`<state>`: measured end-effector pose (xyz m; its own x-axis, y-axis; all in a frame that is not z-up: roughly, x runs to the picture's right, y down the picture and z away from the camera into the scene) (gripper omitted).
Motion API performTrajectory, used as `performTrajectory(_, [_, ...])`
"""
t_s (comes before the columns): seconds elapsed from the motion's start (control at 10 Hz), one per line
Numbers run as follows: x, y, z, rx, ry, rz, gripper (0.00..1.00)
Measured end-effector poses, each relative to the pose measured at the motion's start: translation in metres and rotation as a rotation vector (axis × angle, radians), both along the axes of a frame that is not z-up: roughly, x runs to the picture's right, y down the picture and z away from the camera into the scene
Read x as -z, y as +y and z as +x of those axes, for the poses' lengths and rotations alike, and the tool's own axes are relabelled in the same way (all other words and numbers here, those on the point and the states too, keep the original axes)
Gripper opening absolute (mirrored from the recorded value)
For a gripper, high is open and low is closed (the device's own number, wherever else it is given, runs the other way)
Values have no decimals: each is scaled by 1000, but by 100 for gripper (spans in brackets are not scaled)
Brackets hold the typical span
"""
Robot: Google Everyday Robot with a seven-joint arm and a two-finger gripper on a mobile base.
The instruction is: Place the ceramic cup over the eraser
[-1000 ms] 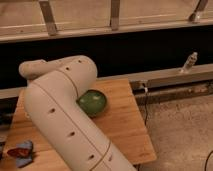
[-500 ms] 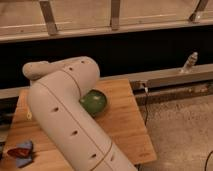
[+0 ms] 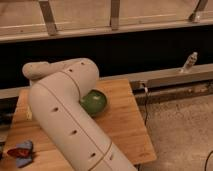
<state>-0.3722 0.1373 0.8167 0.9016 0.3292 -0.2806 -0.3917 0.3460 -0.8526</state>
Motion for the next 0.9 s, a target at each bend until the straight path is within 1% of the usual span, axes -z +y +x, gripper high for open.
performTrajectory(0.1, [0,0,-1,4,-3,-2,45])
performTrajectory(0.2, [0,1,-1,6,-4,-3,38])
performTrajectory(0.3, [0,2,-1,8,-5,-3,25])
performTrajectory(0.5, [2,-1,2,3,-5,6,6])
performTrajectory(0.6, [3,-5,4,-2,-4,15,1])
performTrajectory(0.9, [9,-21,14,-34,7,51,0])
